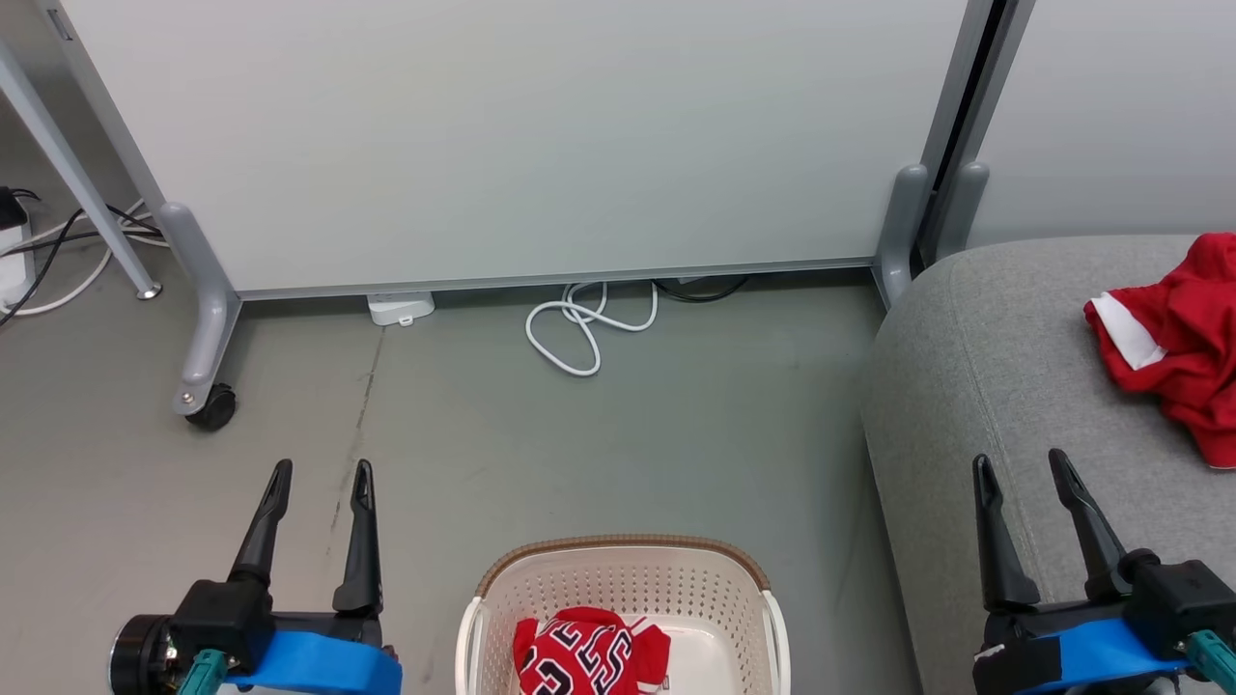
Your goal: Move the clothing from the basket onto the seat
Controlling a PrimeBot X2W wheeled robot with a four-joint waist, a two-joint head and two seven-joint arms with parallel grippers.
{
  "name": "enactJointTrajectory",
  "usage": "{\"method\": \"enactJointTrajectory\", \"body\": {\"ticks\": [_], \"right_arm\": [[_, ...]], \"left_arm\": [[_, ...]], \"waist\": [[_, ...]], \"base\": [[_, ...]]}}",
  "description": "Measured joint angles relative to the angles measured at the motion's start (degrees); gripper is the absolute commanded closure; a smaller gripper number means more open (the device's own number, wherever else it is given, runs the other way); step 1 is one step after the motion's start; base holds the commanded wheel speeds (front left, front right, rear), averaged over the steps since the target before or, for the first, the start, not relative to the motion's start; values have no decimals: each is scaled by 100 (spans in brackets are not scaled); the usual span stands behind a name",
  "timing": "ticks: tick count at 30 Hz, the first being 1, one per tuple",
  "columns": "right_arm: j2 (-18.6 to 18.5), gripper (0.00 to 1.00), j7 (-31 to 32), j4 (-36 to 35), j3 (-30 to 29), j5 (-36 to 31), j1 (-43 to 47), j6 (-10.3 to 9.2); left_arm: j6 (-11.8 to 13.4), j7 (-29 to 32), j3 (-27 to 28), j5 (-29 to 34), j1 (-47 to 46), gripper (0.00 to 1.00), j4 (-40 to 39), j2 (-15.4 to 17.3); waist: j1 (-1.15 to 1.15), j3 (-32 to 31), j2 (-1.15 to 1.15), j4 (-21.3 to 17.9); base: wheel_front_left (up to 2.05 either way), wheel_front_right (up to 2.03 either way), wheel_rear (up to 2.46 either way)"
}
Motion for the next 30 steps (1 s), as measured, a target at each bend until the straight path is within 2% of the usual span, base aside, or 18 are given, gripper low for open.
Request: {"method": "enactJointTrajectory", "body": {"ticks": [9,16,19,30], "right_arm": [[2,0,0,-59,174,-53,-204,0],[5,0,0,-138,364,-147,-607,0],[5,0,0,-216,469,-235,-924,0],[4,0,0,-455,726,-363,-1807,0]], "left_arm": [[-186,0,-608,203,-661,0,493,209],[-198,-4,-1233,240,-1362,0,1053,349],[-215,-4,-1857,157,-1830,0,1490,467],[-224,-4,-3267,-190,-3150,0,2754,678]], "waist": [[0,338,0,-124],[1,807,0,-343],[1,1215,0,-523],[1,2395,-1,-974]], "base": [[0,0,0],[0,0,0],[0,0,0],[0,0,0]]}}
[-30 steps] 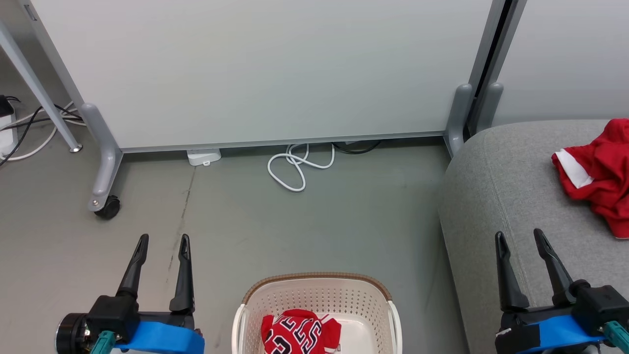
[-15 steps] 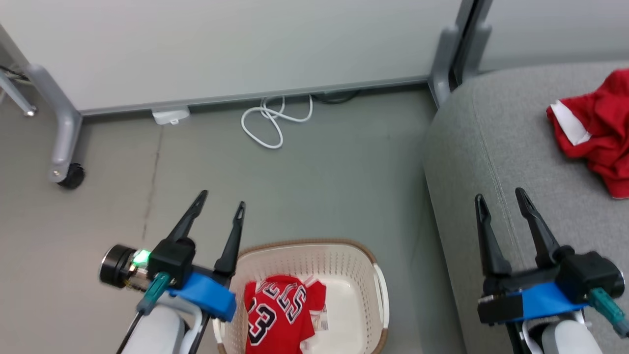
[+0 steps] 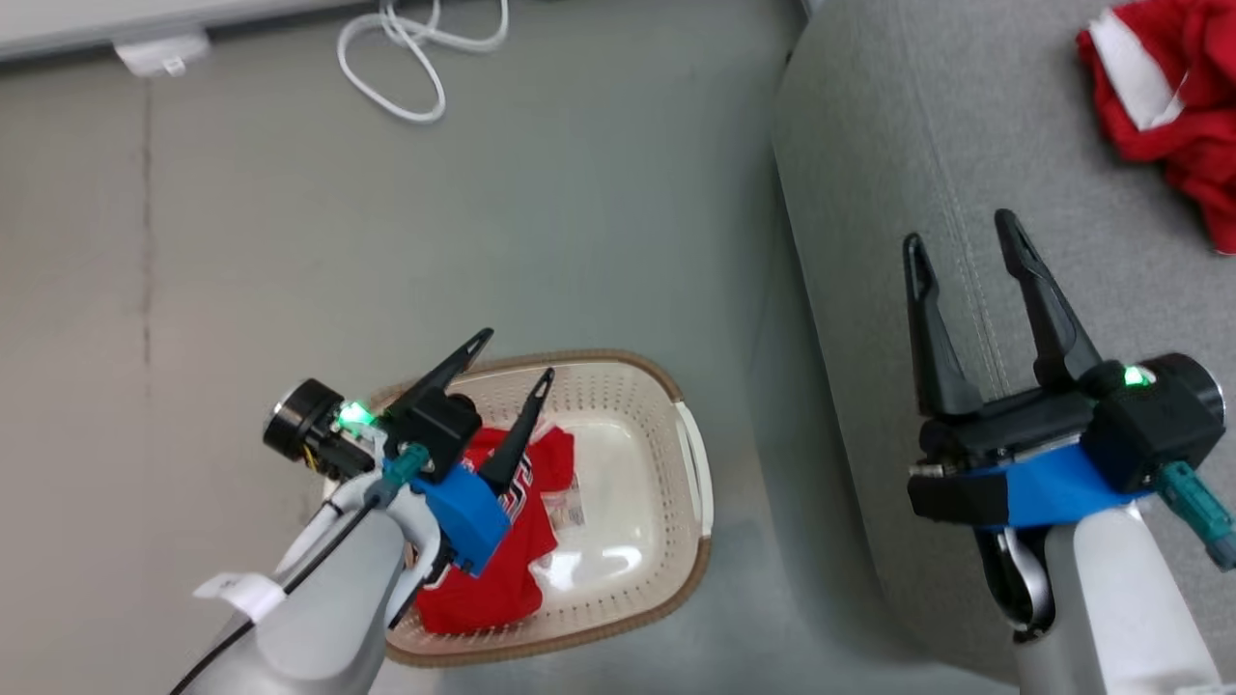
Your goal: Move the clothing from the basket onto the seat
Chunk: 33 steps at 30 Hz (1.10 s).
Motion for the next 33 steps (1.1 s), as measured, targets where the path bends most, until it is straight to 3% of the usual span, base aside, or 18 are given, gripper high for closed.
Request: {"method": "enactJointTrajectory", "body": {"ticks": [18,33], "right_arm": [[2,0,0,-408,288,-67,-1025,0],[1,0,0,-794,324,-42,-1199,0]], "left_arm": [[-1,37,-1819,-584,-1693,0,2473,93],[-1,358,-2910,-1158,-2459,0,3128,132]], "waist": [[0,1792,0,-431],[-1,2766,0,-575]], "base": [[0,0,0],[0,0,0]]}}
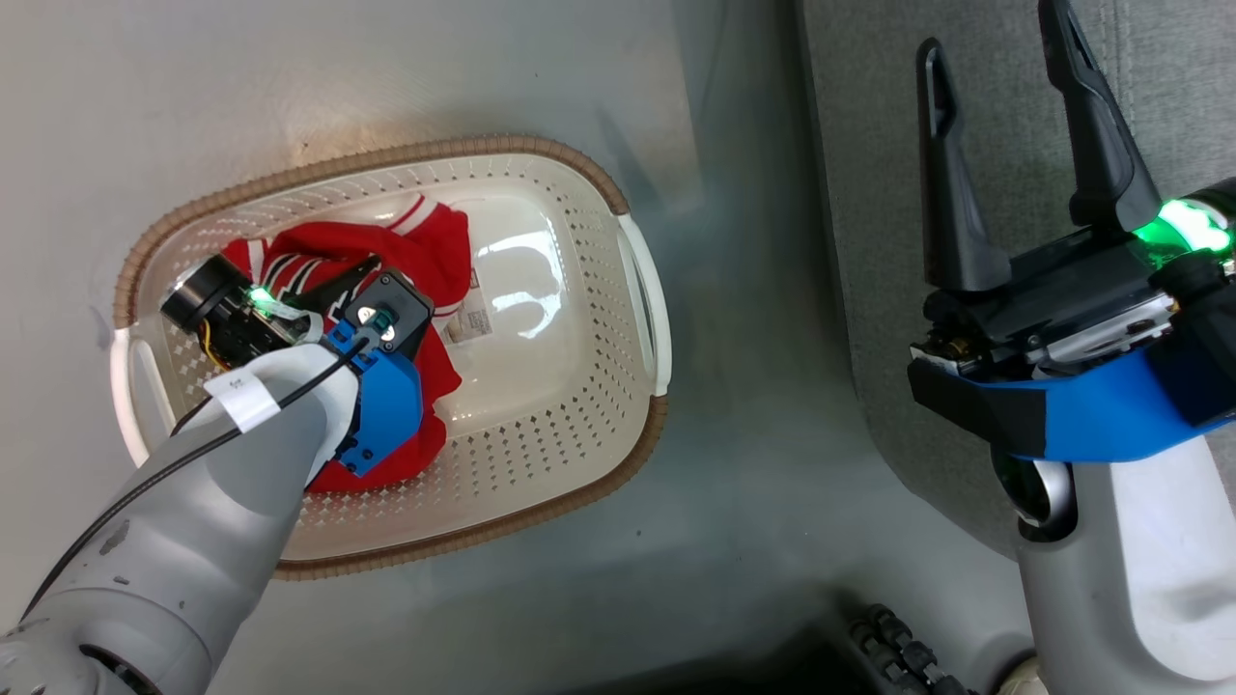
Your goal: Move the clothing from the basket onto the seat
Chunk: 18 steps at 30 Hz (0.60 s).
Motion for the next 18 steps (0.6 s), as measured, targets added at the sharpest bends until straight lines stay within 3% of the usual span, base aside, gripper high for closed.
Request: {"method": "enactJointTrajectory", "body": {"ticks": [8,18], "right_arm": [[-1,0,0,-281,-136,-31,46,0],[-1,0,0,-494,-204,-130,130,0]], "left_arm": [[0,331,-387,-282,-271,0,225,-25],[2,567,-468,-308,-552,0,417,-12]], "waist": [[0,404,0,-36],[0,673,0,-2]], "base": [[0,0,0],[0,0,0]]}}
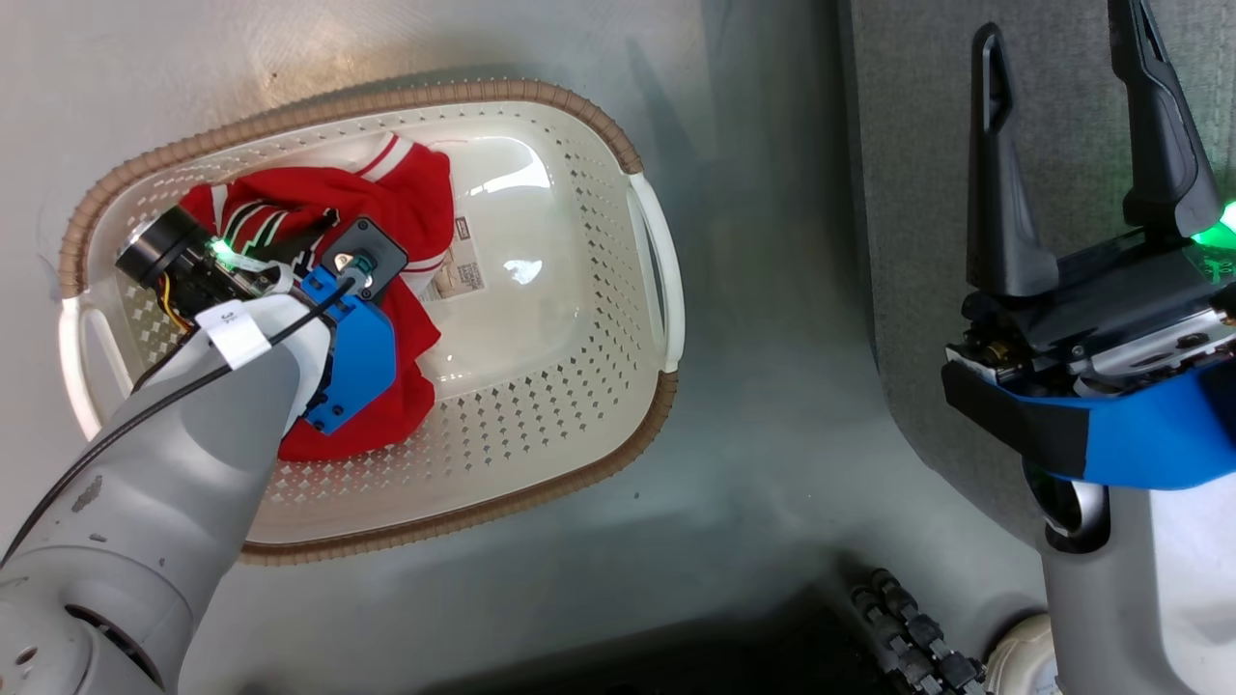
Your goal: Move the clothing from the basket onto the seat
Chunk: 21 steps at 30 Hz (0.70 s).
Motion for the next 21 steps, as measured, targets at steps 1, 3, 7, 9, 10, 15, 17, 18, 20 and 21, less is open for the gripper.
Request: {"method": "enactJointTrajectory", "body": {"ticks": [1,3,7,9,10,15,17,18,20,21], "right_arm": [[0,0,0,-21,0,-10,12,0],[0,0,0,-65,-12,-31,35,0],[0,0,-3,-168,-63,-93,71,0],[-1,0,-5,-197,-81,-132,103,0],[-2,0,-5,-210,-88,-140,114,0],[-3,0,-7,-272,-108,-188,199,0],[-3,0,-7,-276,-118,-205,203,0],[-3,0,-7,-275,-124,-208,203,0],[-3,0,-7,-268,-134,-212,199,-1],[-3,0,-5,-263,-135,-212,196,-1]], "left_arm": [[1,20,-7,0,-14,0,11,-7],[1,44,-1,-32,-48,0,27,-25],[7,76,-35,-23,-70,0,44,-120],[10,114,-57,-23,-73,0,48,-185],[10,167,-73,-23,-73,13,53,-199],[35,266,-121,-7,-73,100,67,-190],[34,260,-131,3,-73,100,68,-180],[34,208,-131,0,-73,100,69,-180],[34,157,-130,-18,-74,100,70,-188],[33,115,-130,-32,-75,100,71,-194]], "waist": [[0,27,0,-3],[0,83,0,-12],[0,161,0,10],[0,180,0,34],[0,186,0,47],[-1,204,0,86],[-1,202,0,100],[-1,198,0,108],[-1,178,0,127],[-1,164,0,138]], "base": [[0,0,0],[0,0,0],[0,0,0],[0,0,0],[0,0,0],[0,0,0],[0,0,0],[0,0,0],[0,0,0],[0,0,0]]}}
